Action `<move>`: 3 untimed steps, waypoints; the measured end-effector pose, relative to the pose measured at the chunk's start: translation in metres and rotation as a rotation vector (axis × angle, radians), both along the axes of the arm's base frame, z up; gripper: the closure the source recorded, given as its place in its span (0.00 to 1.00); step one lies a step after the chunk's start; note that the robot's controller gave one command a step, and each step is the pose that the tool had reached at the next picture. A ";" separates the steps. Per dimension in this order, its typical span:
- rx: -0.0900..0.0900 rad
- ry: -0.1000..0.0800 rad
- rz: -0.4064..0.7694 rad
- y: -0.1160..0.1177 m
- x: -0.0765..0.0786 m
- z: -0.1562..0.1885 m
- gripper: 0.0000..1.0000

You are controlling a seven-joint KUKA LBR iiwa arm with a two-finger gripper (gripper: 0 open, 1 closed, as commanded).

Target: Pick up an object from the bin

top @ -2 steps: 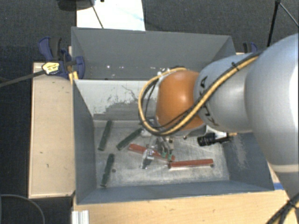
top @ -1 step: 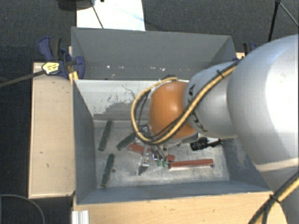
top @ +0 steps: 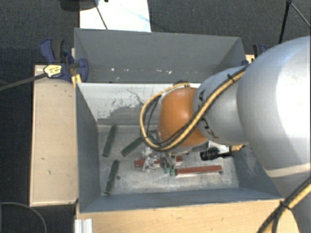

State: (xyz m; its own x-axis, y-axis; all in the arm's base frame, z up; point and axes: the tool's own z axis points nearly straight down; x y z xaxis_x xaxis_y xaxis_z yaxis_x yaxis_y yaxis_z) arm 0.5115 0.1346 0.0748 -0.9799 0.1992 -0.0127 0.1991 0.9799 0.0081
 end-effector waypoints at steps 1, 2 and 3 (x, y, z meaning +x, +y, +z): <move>0.000 0.000 0.000 0.000 0.000 0.000 1.00; -0.002 0.007 0.000 -0.001 -0.002 0.004 1.00; -0.006 0.020 -0.001 -0.002 -0.005 0.023 1.00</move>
Offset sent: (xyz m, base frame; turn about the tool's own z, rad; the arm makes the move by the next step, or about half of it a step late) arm 0.0001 0.0000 0.0853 -0.0001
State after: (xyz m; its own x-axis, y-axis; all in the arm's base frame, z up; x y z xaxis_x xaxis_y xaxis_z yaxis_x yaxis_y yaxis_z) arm 0.5062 0.1328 0.0983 -0.9798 0.1998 0.0054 0.1997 0.9798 -0.0016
